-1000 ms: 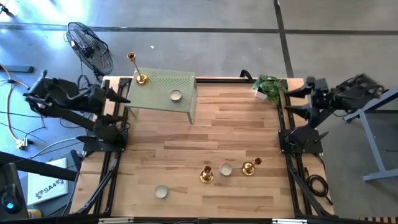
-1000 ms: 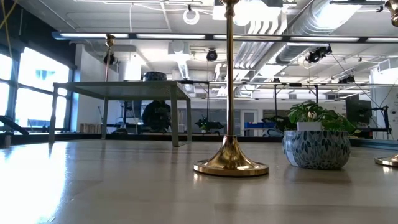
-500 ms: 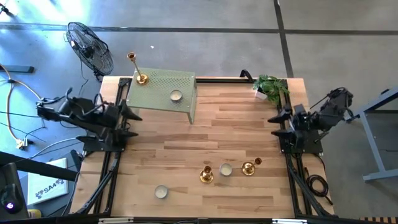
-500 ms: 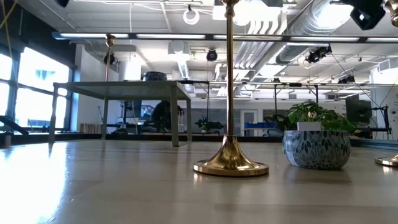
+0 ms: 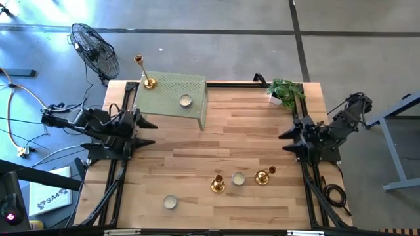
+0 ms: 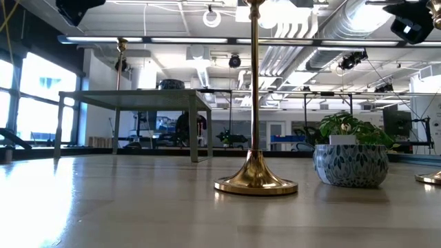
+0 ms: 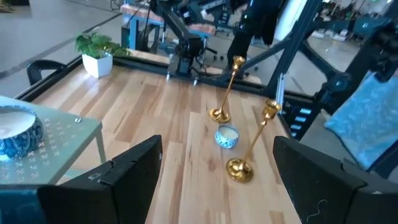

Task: Pick & Place candle stick holders
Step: Put the right gold candle holder on the shelf

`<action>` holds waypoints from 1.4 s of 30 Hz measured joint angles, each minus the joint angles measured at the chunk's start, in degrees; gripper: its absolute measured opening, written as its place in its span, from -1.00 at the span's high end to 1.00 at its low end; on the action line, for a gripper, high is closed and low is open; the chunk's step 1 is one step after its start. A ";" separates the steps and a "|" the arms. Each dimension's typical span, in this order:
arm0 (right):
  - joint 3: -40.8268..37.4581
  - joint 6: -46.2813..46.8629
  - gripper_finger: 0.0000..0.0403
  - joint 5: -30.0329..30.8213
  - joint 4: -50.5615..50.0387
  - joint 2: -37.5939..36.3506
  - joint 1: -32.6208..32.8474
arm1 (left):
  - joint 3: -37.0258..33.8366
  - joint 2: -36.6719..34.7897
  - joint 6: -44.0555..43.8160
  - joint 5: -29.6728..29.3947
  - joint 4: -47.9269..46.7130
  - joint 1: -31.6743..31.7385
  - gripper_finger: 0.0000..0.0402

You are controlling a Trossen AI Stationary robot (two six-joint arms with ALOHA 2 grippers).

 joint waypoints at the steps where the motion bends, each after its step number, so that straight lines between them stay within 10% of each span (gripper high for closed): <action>1: -0.04 -0.68 -0.51 0.23 0.64 0.01 0.00 | 0.00 0.09 -0.05 0.17 0.33 0.00 -0.50; 28: 0.02 3.23 -0.51 6.22 7.05 9.50 -0.02 | 0.00 0.90 0.18 0.89 1.39 0.00 -0.50; 42: -0.01 0.35 -0.50 1.17 17.11 15.16 0.00 | 0.00 1.01 -0.02 -9.15 1.95 0.00 -0.50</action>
